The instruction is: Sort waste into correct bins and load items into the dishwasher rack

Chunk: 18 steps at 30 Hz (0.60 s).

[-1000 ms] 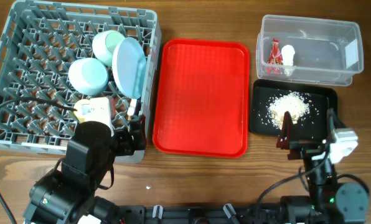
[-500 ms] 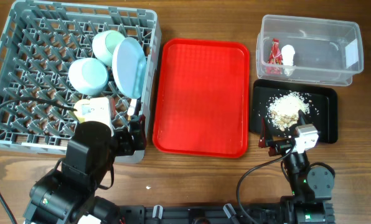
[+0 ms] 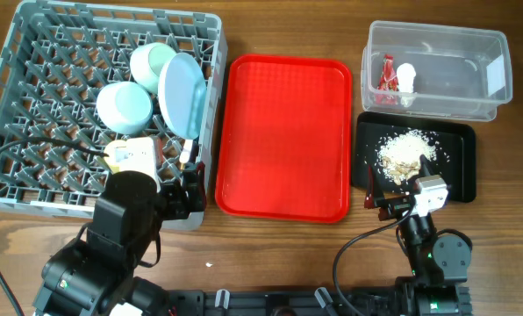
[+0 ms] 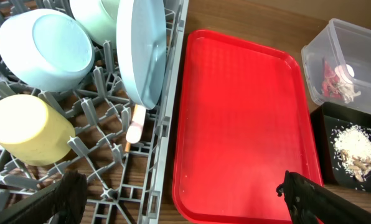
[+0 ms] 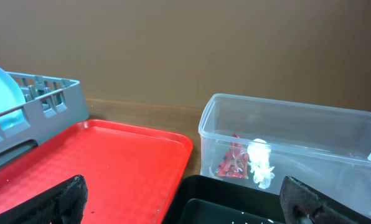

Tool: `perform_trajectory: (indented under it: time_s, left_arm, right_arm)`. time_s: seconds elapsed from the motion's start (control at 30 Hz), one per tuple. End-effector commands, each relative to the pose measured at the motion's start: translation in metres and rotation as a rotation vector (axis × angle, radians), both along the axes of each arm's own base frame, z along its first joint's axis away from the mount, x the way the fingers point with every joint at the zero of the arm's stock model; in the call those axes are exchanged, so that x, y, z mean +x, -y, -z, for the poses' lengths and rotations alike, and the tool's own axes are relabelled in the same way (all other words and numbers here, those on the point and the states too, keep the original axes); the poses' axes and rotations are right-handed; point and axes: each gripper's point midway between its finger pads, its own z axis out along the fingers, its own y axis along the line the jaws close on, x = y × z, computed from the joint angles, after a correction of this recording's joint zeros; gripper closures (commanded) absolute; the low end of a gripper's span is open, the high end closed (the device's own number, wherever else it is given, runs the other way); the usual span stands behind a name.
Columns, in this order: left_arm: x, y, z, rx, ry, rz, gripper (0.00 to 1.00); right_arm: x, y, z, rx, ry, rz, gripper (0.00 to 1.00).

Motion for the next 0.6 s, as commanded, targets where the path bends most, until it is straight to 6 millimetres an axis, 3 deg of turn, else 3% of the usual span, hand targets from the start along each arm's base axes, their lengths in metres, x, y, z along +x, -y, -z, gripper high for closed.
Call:
perform_trajectory:
  time_s: [0.0,0.23,0.4,0.57]
  left_arm:
    - [0.001,-0.002,0.001,0.0,0.001,-0.018,0.0]
    - [0.0,-0.005,0.002,0.004,-0.004,-0.026,0.0]
    - [0.01,-0.037,0.01,-0.053,-0.01,-0.159,0.0]
    - [0.02,-0.05,0.024,-0.064,0.194,-0.128,0.0]
  right_arm:
    - [-0.001,-0.004,-0.003,-0.013,0.017,-0.025,0.0]
    - [-0.001,-0.004,-0.003,-0.014,0.017,-0.025,0.0]
    - [-0.001,-0.004,-0.003,-0.014,0.017,-0.025,0.0]
    - [-0.001,-0.004,-0.003,-0.013,0.017,-0.025,0.0]
